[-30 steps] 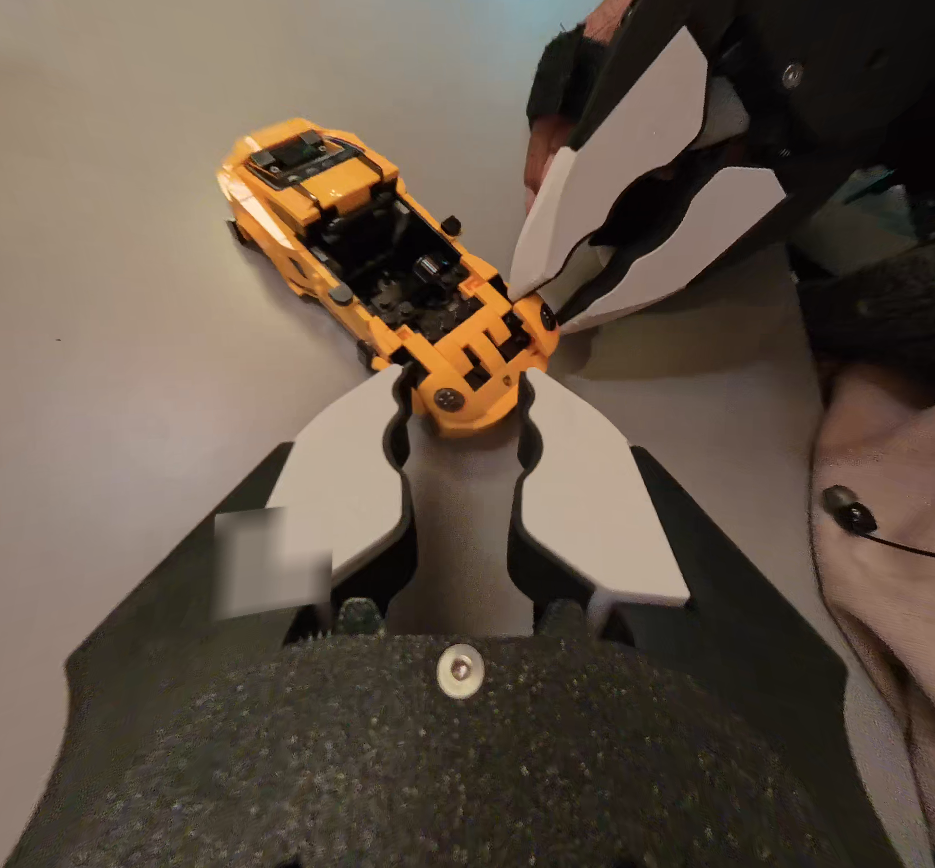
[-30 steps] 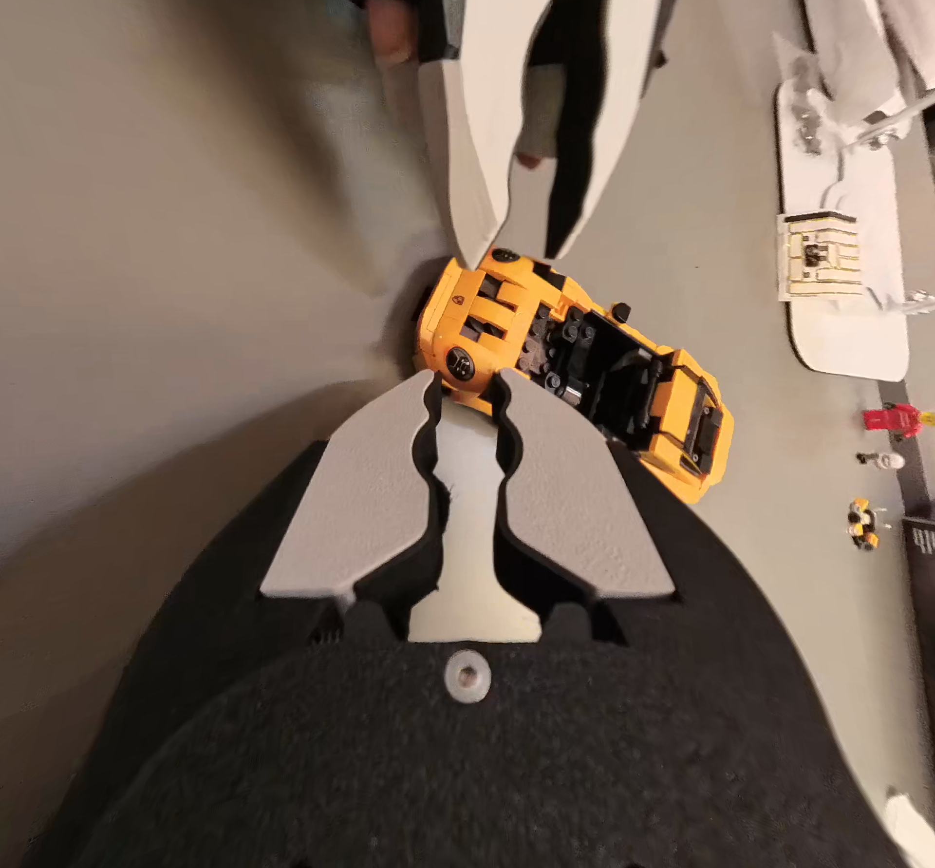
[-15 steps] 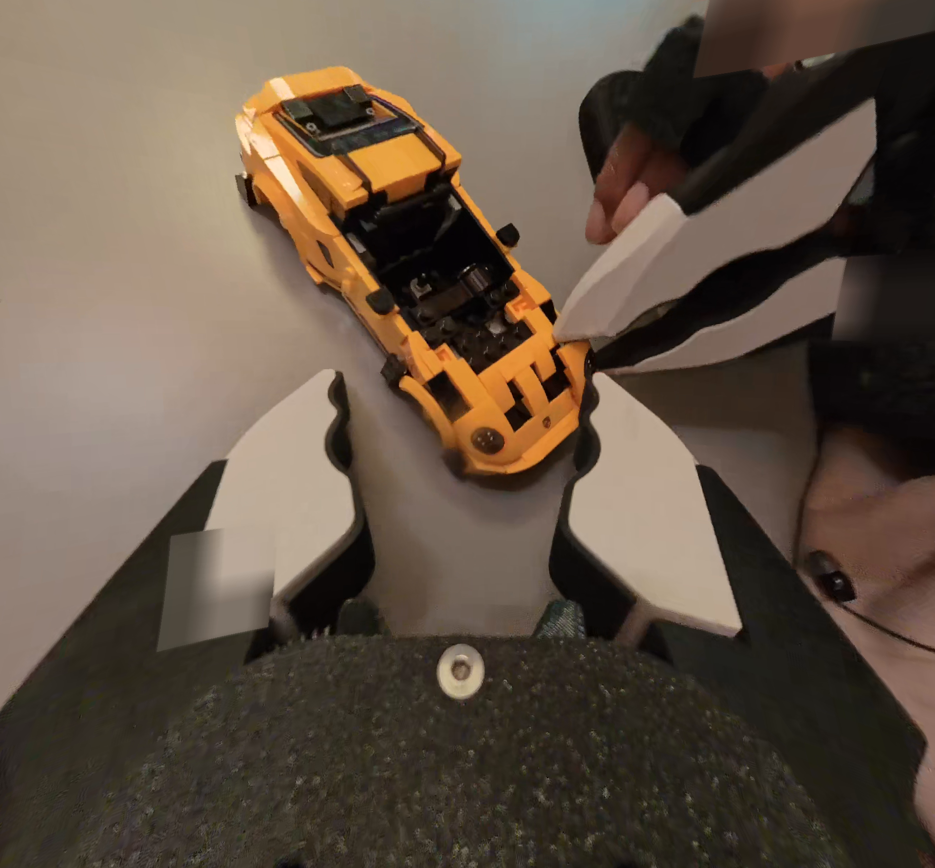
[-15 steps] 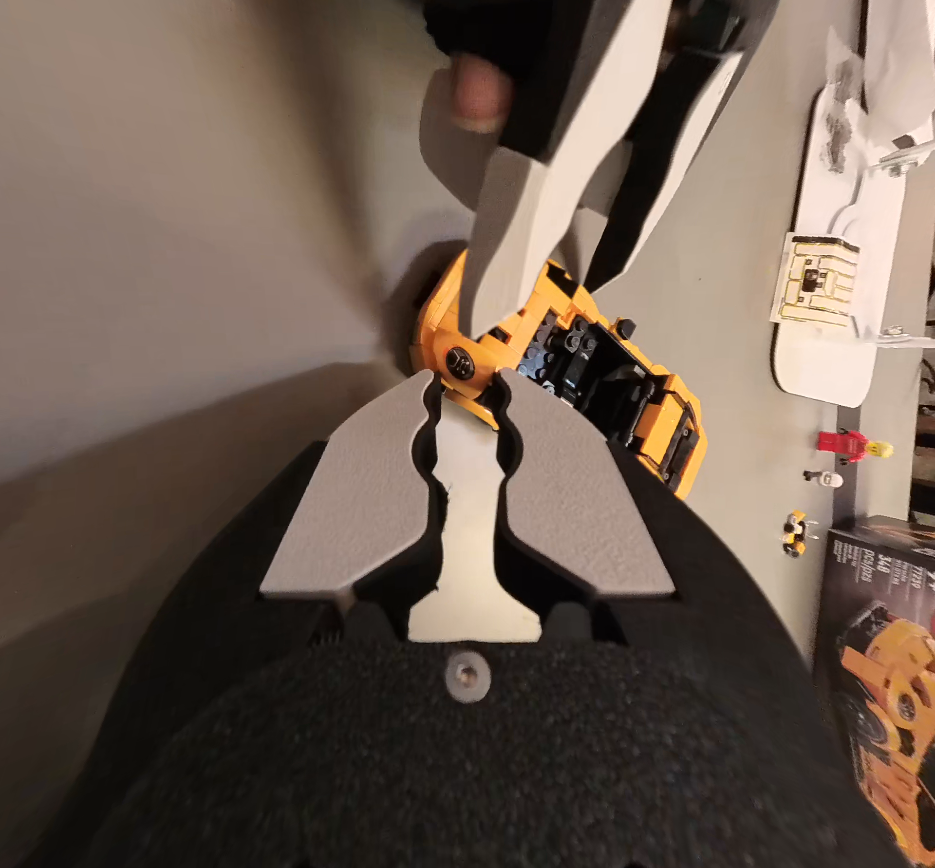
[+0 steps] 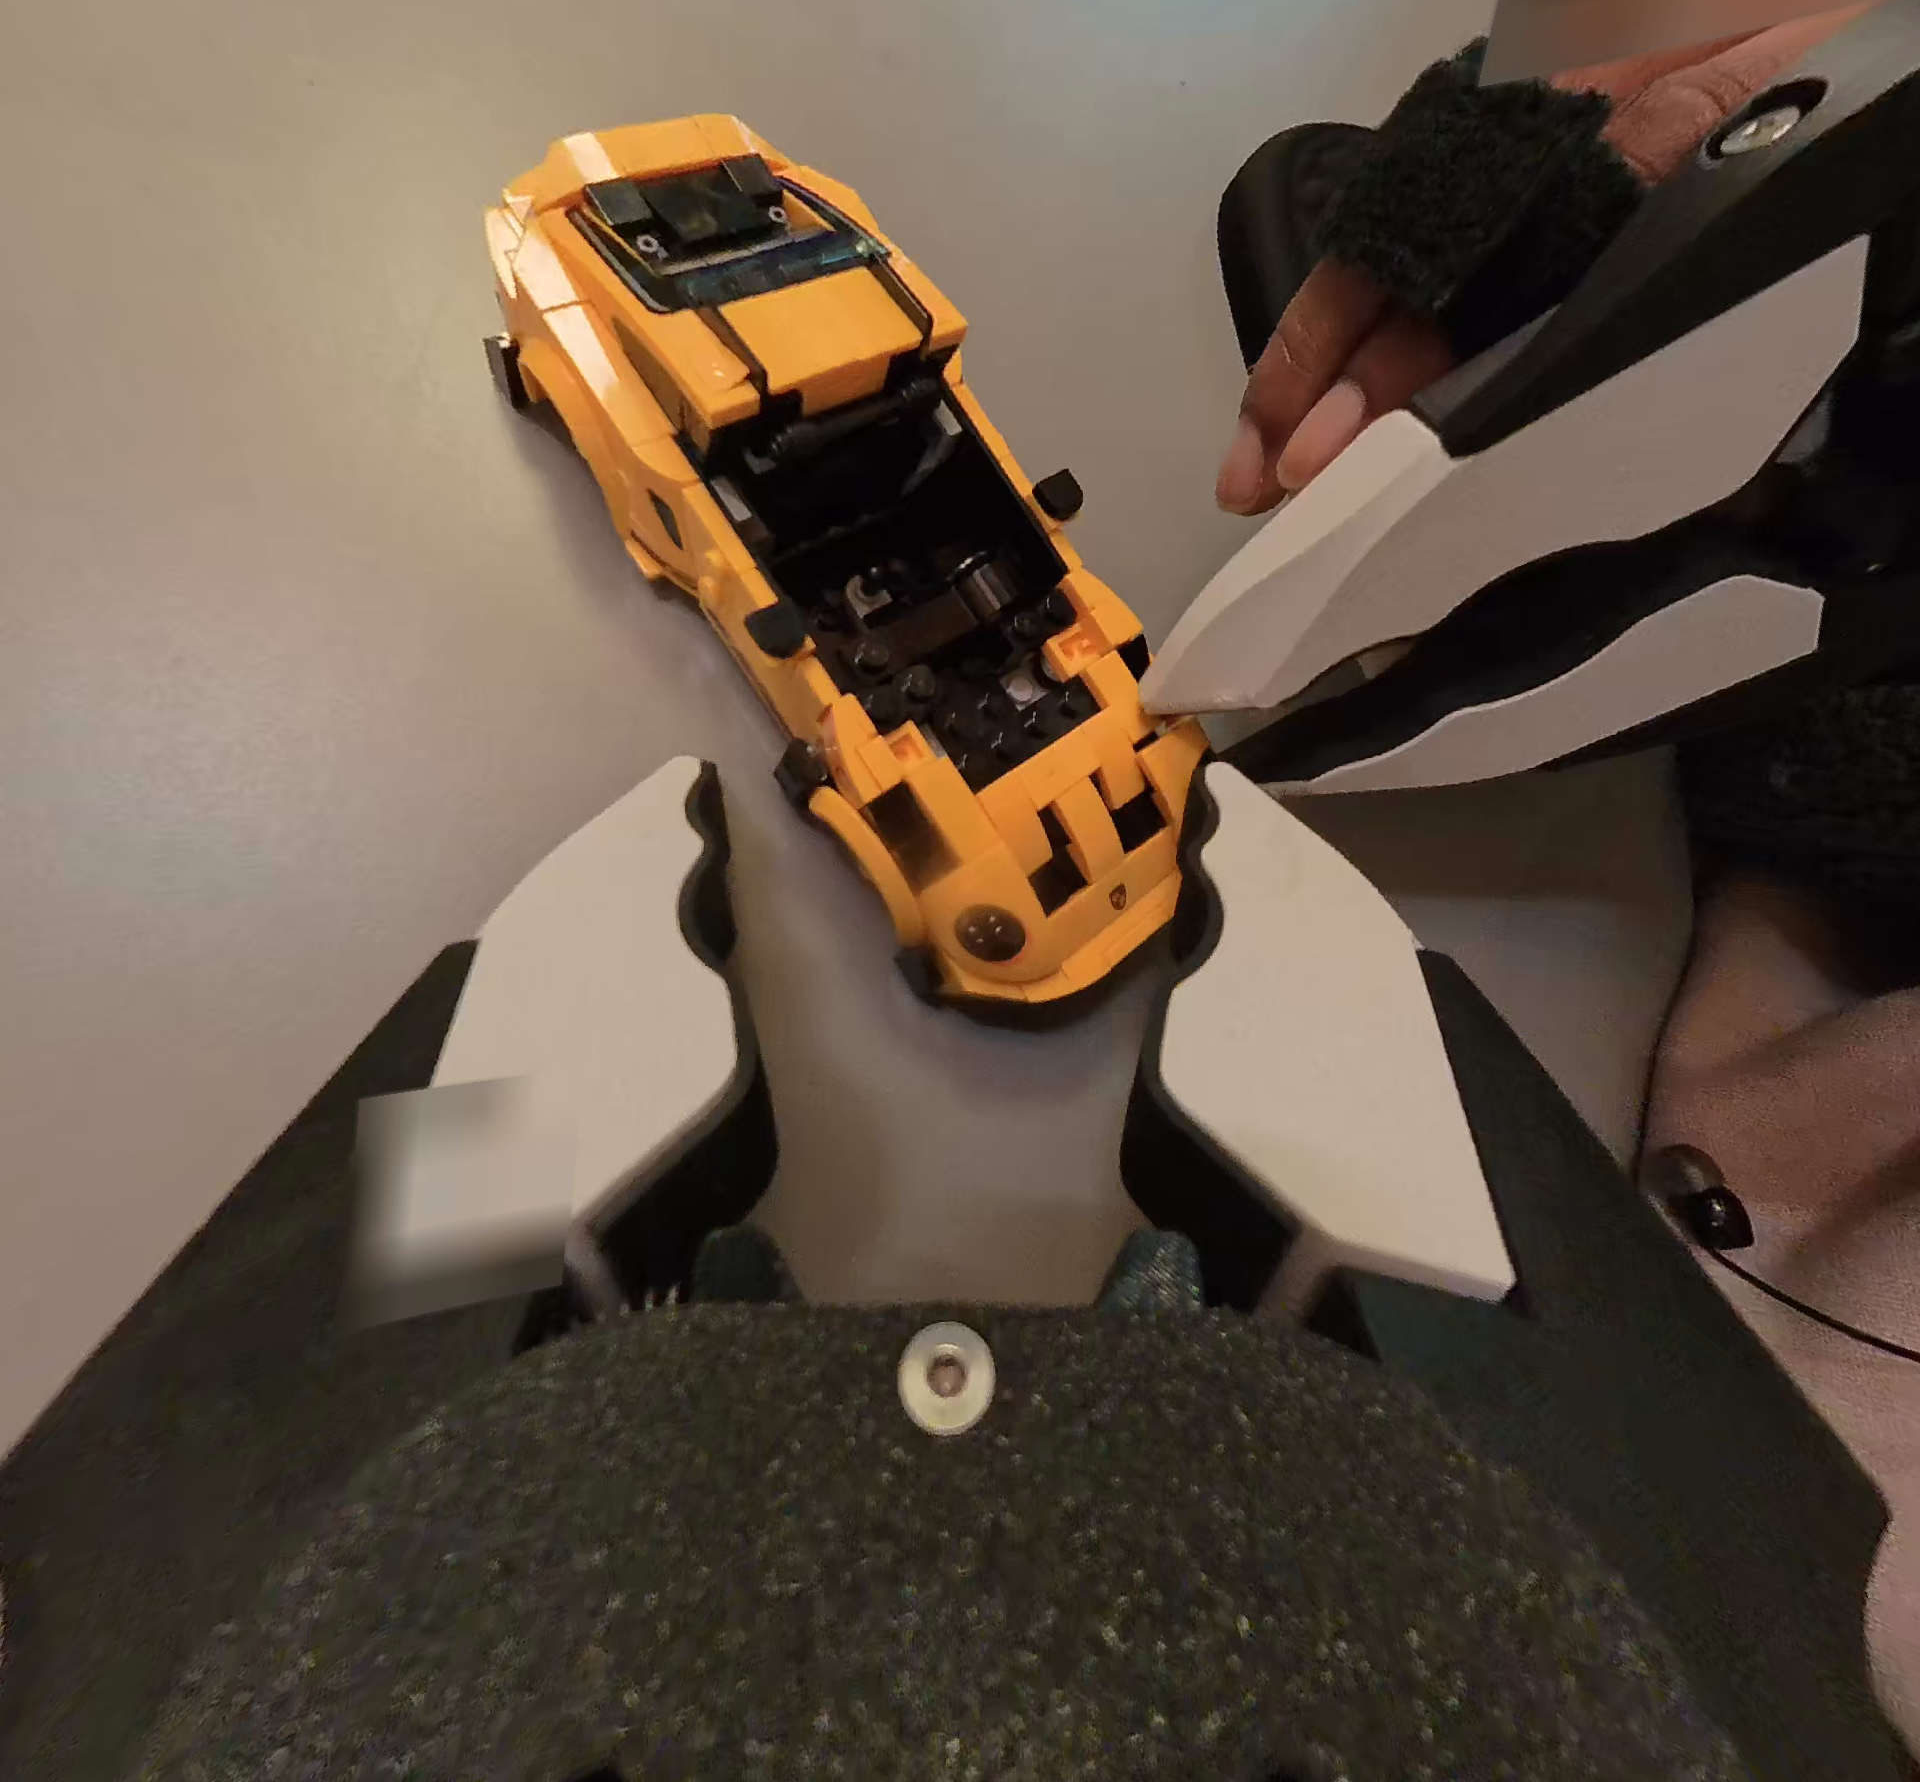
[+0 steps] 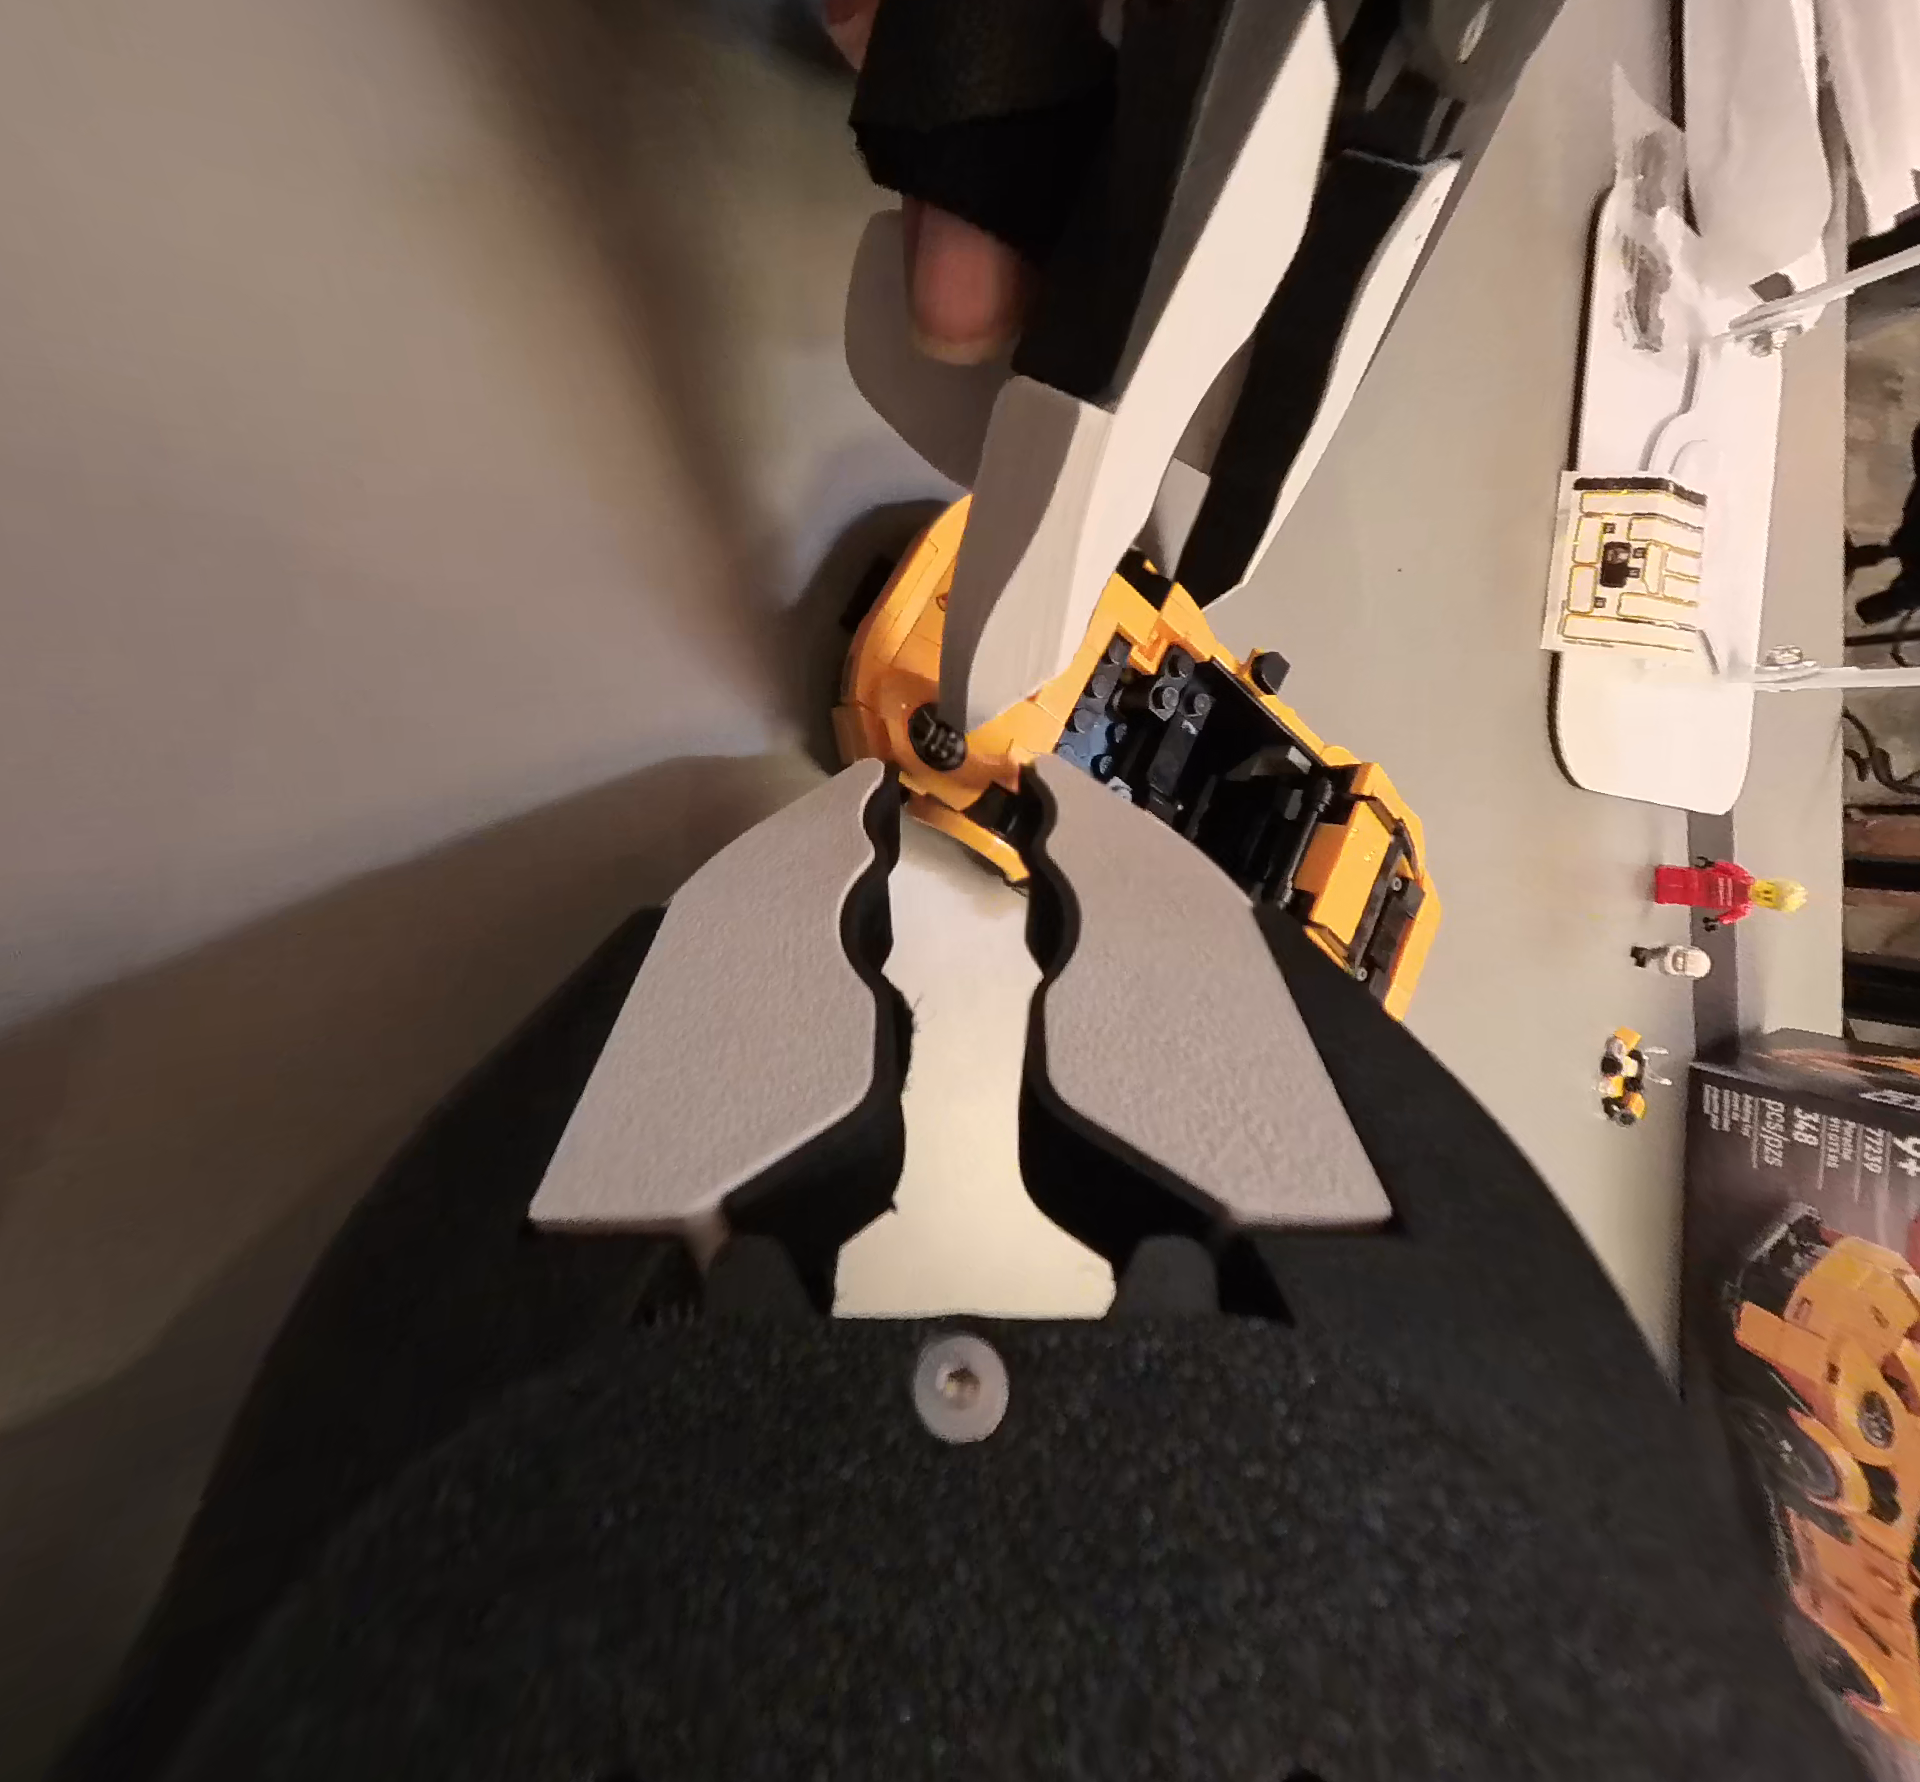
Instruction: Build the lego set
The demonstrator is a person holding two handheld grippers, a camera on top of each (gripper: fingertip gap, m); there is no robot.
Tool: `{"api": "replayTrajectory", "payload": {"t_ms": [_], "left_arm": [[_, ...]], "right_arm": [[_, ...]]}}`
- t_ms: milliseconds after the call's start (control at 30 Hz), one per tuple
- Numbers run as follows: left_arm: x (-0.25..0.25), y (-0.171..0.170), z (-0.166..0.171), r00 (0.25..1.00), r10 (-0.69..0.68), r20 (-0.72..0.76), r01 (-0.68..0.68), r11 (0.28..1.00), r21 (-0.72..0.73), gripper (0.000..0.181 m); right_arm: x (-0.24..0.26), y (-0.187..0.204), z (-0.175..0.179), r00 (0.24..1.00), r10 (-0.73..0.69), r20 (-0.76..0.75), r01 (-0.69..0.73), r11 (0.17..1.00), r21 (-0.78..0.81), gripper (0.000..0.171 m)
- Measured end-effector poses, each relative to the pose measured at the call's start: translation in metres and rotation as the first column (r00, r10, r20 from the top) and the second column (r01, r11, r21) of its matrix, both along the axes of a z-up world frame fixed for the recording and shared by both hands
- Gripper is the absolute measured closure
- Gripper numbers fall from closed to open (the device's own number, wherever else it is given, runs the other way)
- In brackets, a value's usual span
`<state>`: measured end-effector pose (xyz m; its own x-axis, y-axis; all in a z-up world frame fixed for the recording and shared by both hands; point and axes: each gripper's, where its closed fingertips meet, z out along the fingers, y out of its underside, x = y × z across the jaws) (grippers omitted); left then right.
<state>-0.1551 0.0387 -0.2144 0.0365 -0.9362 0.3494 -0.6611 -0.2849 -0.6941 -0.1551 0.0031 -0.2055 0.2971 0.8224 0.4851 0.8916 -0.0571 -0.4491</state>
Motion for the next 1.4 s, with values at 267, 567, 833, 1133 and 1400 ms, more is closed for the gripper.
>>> {"api": "replayTrajectory", "payload": {"t_ms": [267,567,833,1133,1400], "left_arm": [[0.000,0.000,0.000,1.000,-0.003,0.003,0.003,1.000,0.008,0.099],[0.001,0.000,0.000,1.000,-0.006,0.025,0.006,1.000,-0.012,0.107],[0.002,0.002,0.000,0.999,-0.005,0.039,0.005,1.000,0.001,0.108],[0.001,0.001,-0.001,0.999,-0.024,0.027,0.024,1.000,0.013,0.108],[-0.004,0.005,-0.003,0.998,-0.055,-0.020,0.056,0.998,0.040,0.120]], "right_arm": [[0.001,-0.003,0.010,0.991,-0.032,-0.131,0.030,0.999,-0.014,0.152],[-0.006,0.002,0.005,0.979,-0.044,-0.199,0.029,0.997,-0.074,0.166],[-0.003,0.003,0.006,0.975,-0.022,-0.222,-0.015,0.986,-0.164,0.164],[0.029,0.033,0.032,0.955,-0.036,-0.295,-0.020,0.983,-0.182,0.146],[-0.003,0.010,0.012,0.948,0.154,-0.277,-0.211,0.959,-0.187,0.167]]}}
